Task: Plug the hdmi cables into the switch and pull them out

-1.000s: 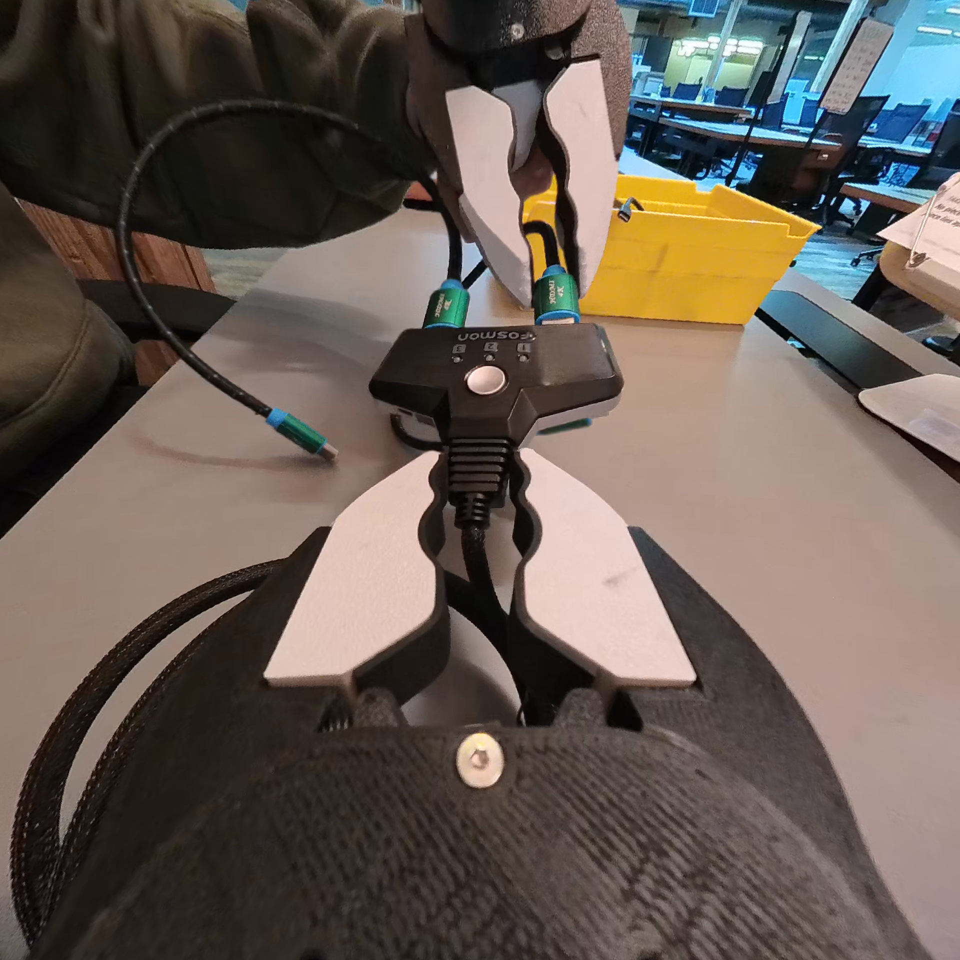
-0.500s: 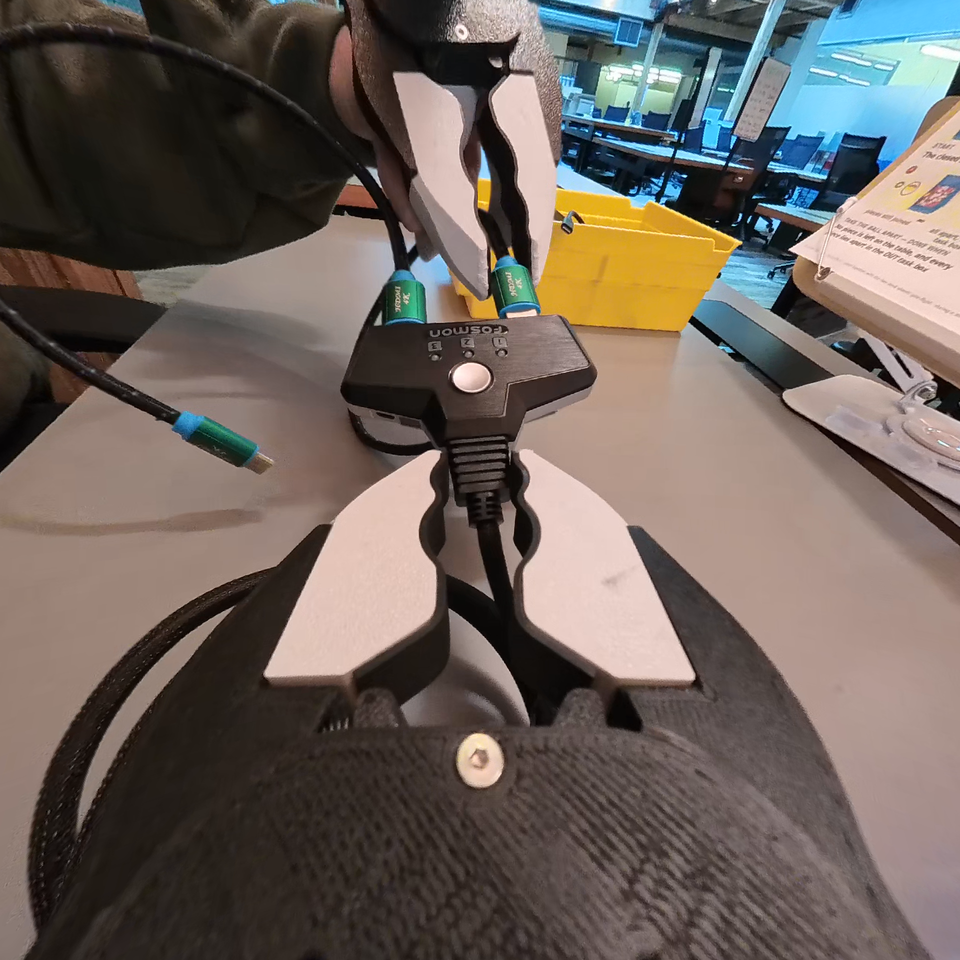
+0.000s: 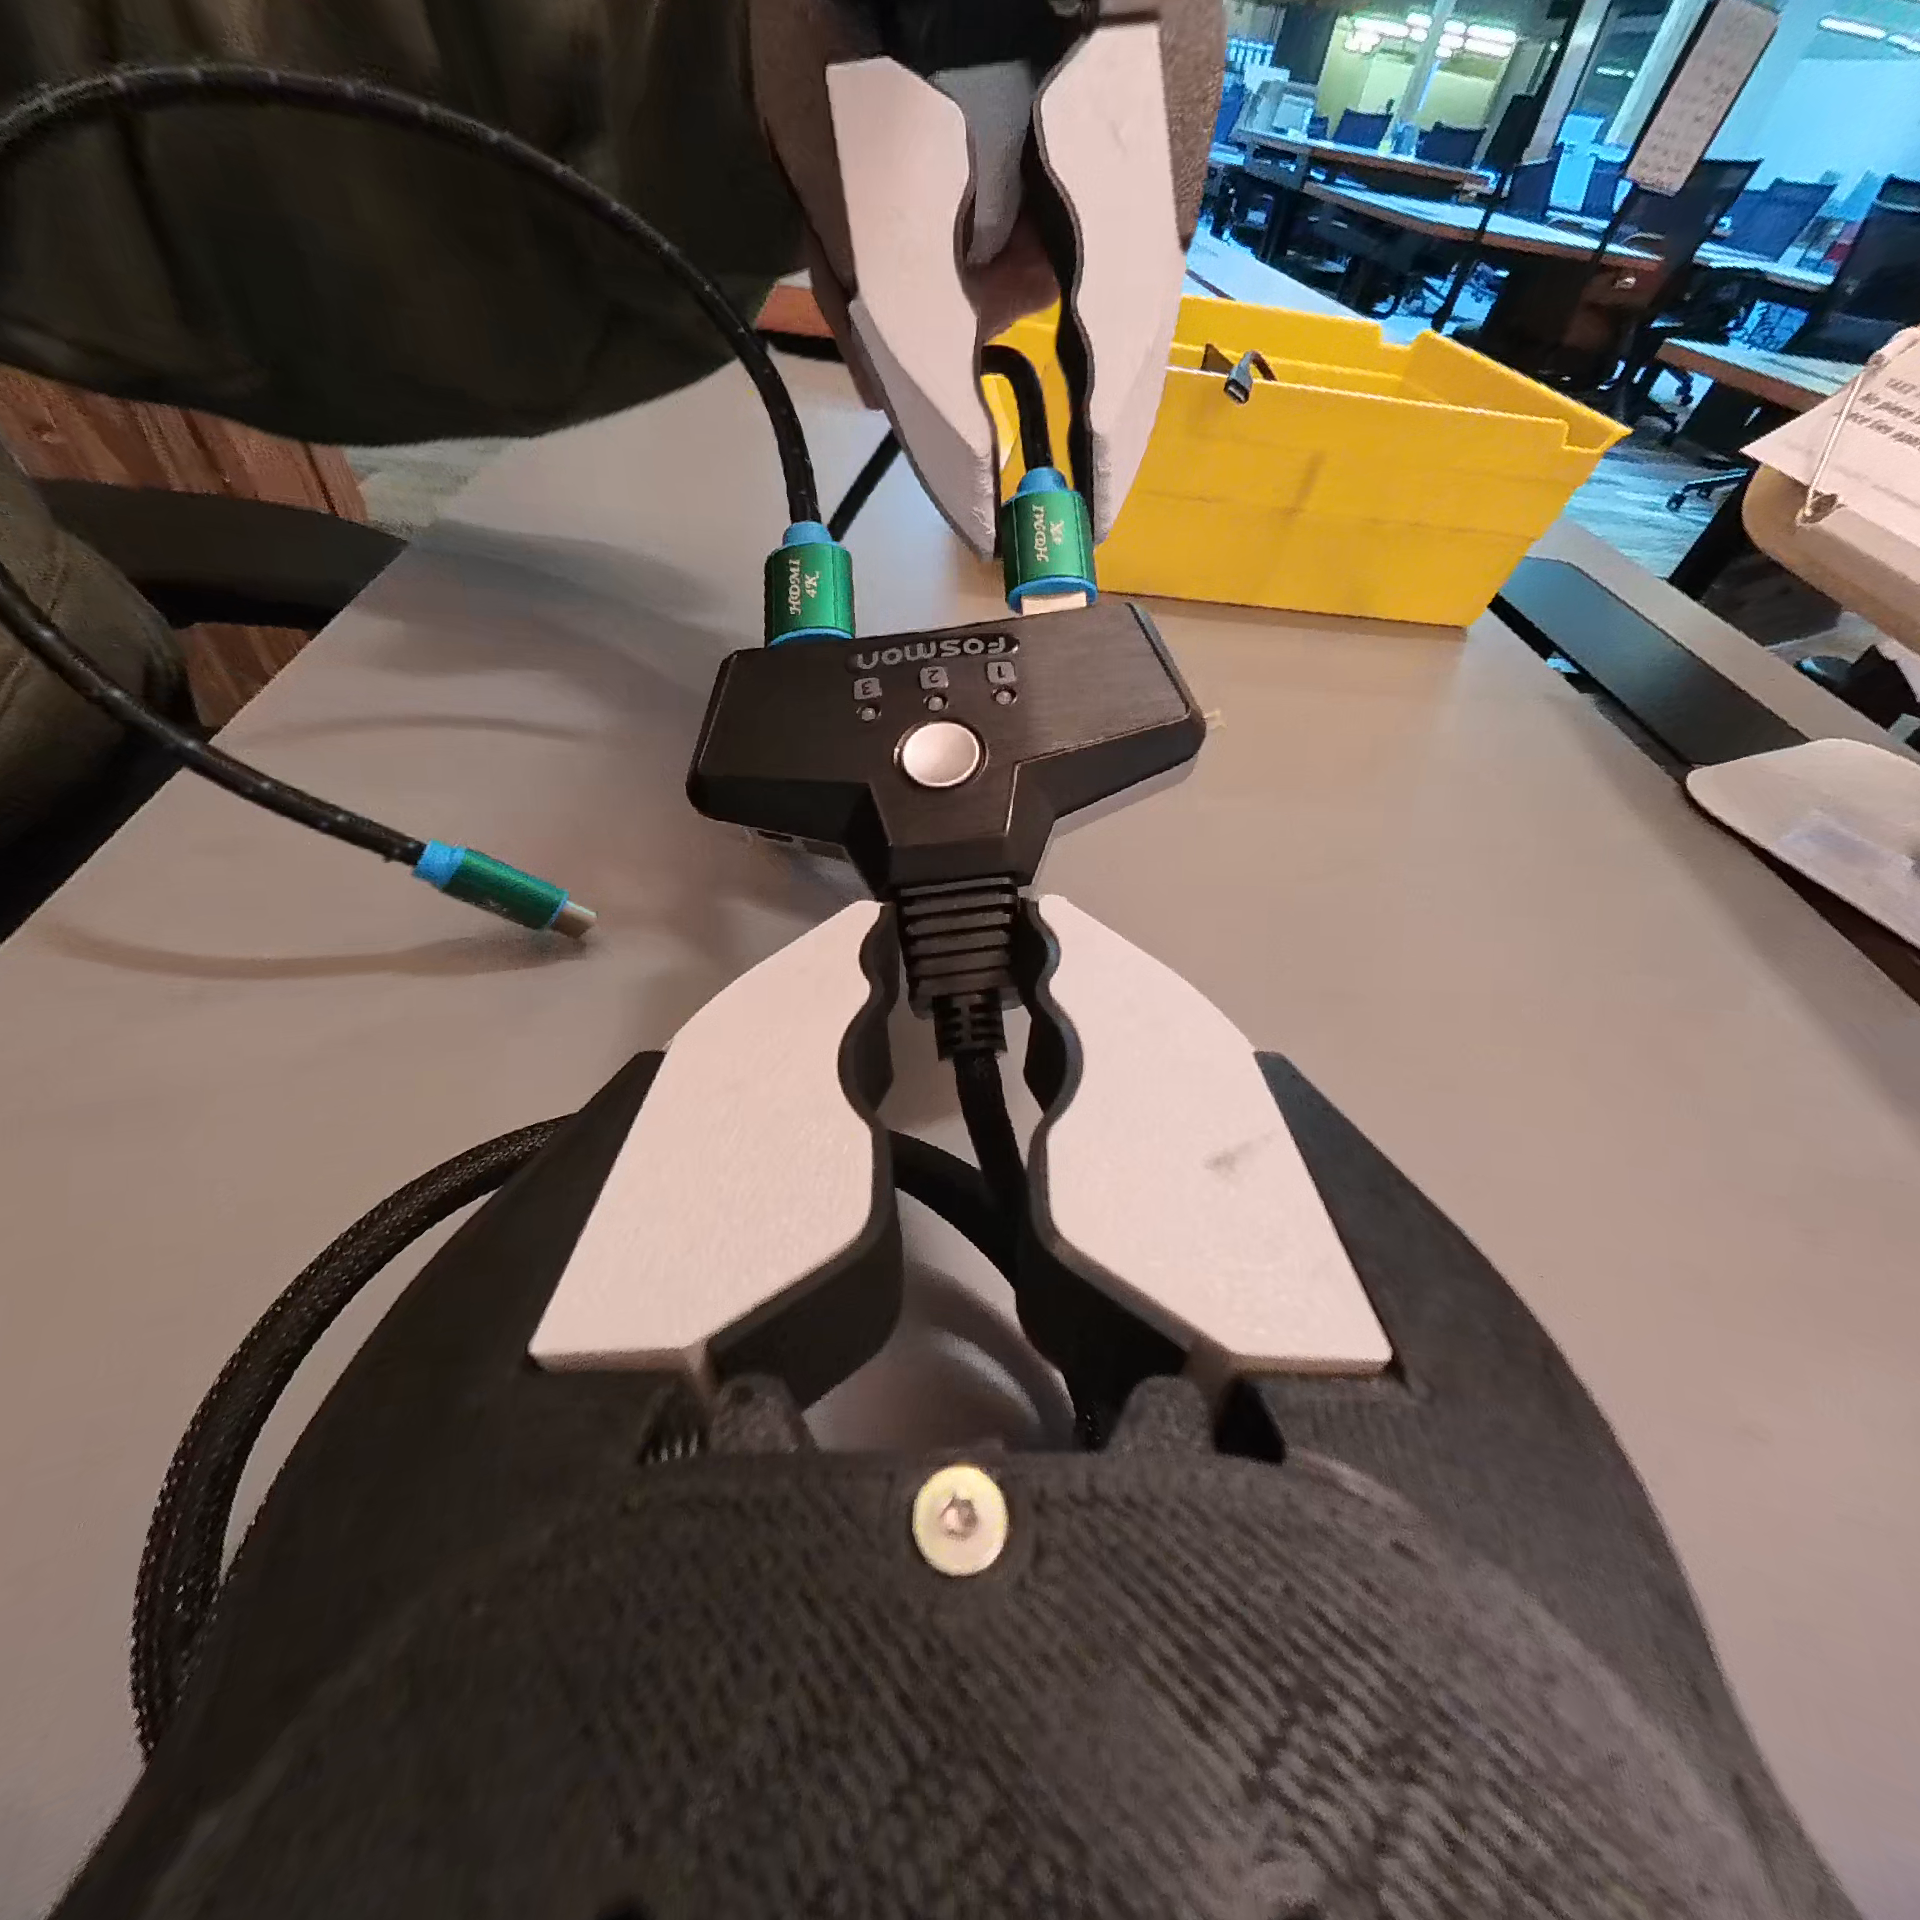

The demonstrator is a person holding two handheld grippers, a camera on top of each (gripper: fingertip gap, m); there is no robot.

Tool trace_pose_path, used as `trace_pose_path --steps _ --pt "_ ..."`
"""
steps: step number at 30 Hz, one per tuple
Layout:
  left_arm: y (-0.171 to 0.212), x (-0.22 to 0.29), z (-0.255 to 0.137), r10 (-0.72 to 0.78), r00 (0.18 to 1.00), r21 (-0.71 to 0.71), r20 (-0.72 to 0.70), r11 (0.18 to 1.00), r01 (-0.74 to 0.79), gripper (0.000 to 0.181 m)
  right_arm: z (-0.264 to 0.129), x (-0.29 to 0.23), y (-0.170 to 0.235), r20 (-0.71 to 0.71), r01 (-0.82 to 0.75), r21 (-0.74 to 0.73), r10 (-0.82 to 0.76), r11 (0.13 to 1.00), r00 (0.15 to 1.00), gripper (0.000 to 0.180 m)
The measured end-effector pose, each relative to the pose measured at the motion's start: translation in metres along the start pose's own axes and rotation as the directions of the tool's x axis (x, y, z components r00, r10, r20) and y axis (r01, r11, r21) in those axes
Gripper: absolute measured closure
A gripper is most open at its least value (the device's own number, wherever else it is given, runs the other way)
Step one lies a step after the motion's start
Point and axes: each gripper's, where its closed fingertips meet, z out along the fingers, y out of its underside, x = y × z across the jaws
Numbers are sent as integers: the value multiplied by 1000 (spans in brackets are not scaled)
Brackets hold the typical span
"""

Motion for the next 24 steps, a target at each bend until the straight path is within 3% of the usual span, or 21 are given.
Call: trace_pose_path --steps 4,8,10,16,20,24 --pt "8 1 4 141 990 -141 -28 979 -144 162 5 -5 6 21 26 -49 -25 998 999 158" --pt "-9 -8 3 -30 1000 -13 -2 999 30 162 5 -1 6 -1 18 -53 -18 998 1000 158" --pt "-12 -7 2 -18 1000 6 14 1000 18 162 2 -1 3 -2 13 -25 -14 1000 1000 158" --pt "2 -7 8 68 997 -138 42 989 -62 162 4 -1 4 -4 16 -36 -17 999 1000 158" --pt "17 -5 17 209 978 -310 28 932 -190 162 7 -4 7 12 33 -66 -32 997 999 158" --pt "7 -9 15 66 997 -146 42 988 -59 162 5 -1 4 -3 17 -41 -17 999 1000 158"
